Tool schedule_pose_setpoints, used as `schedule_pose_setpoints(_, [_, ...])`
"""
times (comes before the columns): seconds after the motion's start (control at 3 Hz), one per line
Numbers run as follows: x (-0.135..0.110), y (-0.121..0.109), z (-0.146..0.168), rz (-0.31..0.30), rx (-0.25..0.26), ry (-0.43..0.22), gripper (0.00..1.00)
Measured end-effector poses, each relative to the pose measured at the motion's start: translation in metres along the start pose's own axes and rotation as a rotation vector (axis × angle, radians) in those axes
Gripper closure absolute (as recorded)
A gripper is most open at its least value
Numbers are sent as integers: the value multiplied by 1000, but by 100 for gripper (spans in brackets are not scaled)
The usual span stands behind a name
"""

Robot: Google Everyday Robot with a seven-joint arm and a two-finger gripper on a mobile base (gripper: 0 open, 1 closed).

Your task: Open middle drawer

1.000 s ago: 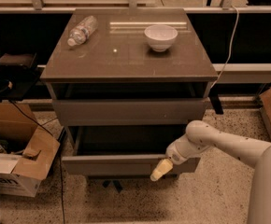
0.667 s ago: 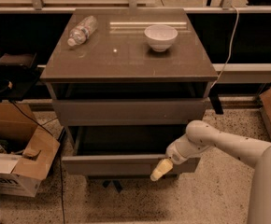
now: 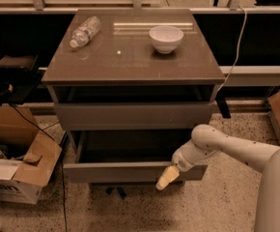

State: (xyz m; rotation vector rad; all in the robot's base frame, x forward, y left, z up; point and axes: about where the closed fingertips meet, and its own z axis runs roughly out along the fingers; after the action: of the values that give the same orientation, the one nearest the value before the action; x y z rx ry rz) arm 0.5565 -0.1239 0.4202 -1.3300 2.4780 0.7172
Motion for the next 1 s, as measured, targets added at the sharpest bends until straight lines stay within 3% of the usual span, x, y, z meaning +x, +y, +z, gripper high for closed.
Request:
schedule_pose_setpoints(0.67, [1, 1, 0, 0, -3, 3, 0])
schedule_pose_setpoints(1.0, [8, 10, -1, -1, -30, 32, 0])
